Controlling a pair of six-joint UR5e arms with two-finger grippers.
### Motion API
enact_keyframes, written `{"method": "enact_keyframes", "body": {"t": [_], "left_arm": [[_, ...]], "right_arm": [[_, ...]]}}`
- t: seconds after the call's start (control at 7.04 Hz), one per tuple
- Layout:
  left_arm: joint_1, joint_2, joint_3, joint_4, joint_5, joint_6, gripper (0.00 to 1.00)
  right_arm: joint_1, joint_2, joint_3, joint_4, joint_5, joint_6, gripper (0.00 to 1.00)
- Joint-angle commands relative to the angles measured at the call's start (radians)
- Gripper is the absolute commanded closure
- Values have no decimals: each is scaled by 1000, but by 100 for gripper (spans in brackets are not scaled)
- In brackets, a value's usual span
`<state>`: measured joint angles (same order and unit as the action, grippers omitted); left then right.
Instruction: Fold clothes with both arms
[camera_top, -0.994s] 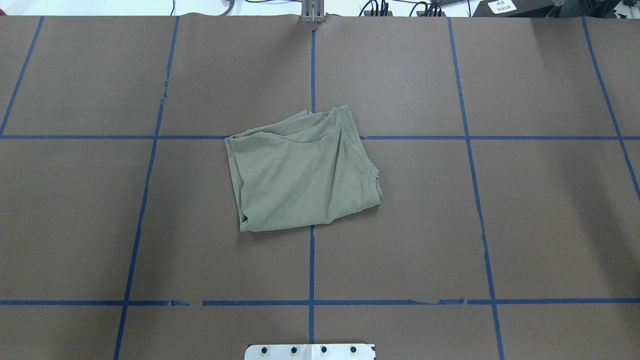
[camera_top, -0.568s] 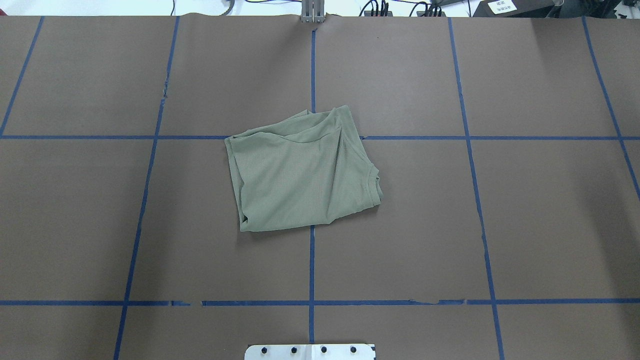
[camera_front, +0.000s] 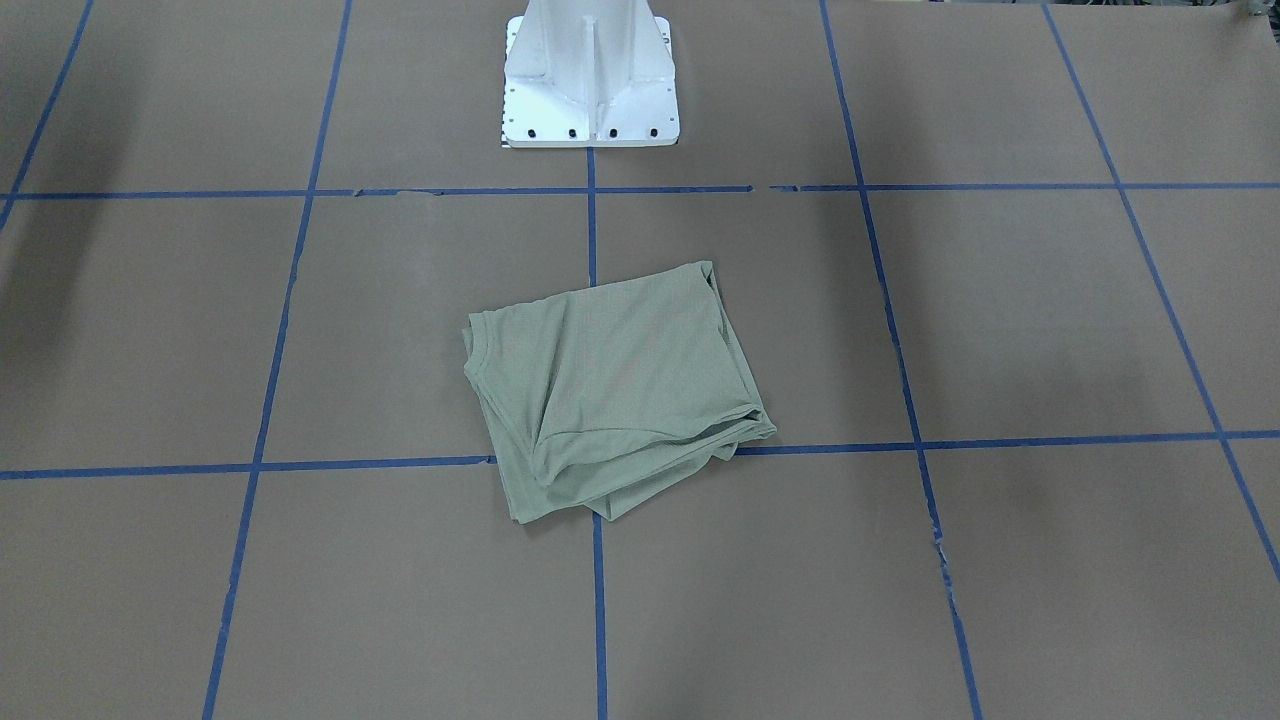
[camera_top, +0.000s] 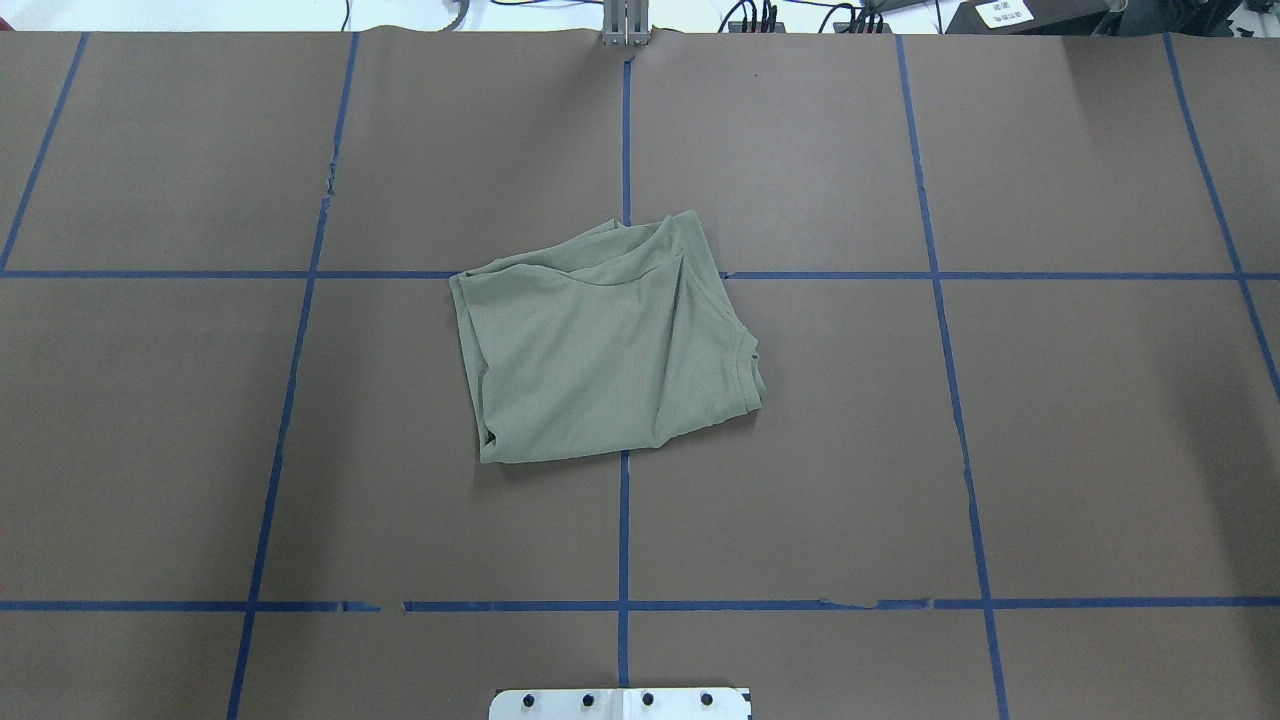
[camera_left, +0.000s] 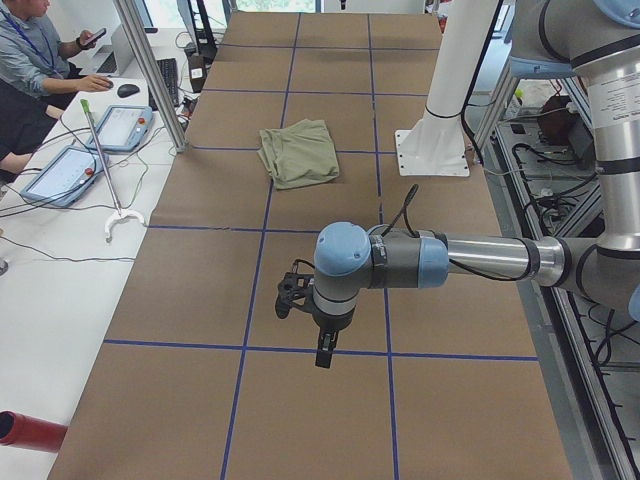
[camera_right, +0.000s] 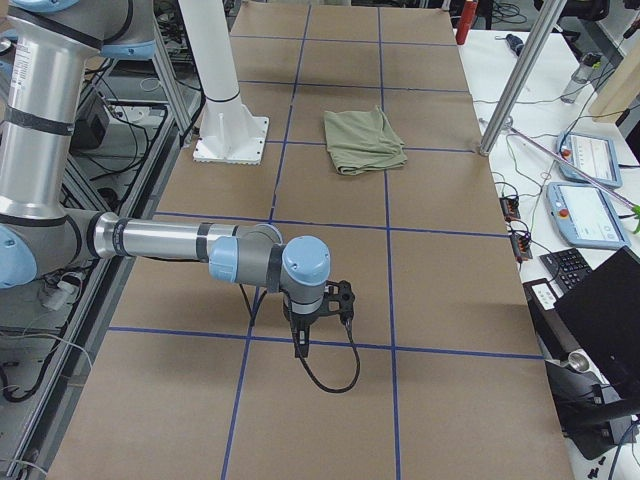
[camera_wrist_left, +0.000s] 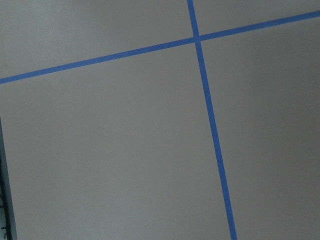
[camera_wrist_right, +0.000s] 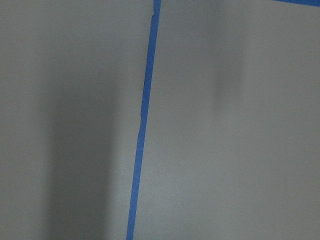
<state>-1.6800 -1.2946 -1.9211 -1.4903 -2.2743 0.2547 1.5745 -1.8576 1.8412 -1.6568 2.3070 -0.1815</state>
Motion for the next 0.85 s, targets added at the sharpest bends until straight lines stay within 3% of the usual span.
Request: {"method": "enact_keyframes", "body": {"t": [0.0, 0.71], "left_arm": [[3, 0, 4, -1, 1, 5, 0], [3, -5, -7, -7, 2, 6, 0]], "right_arm": [[-1, 0, 0, 0, 0, -1, 0], [1, 0, 1, 0, 0, -1, 0]]}}
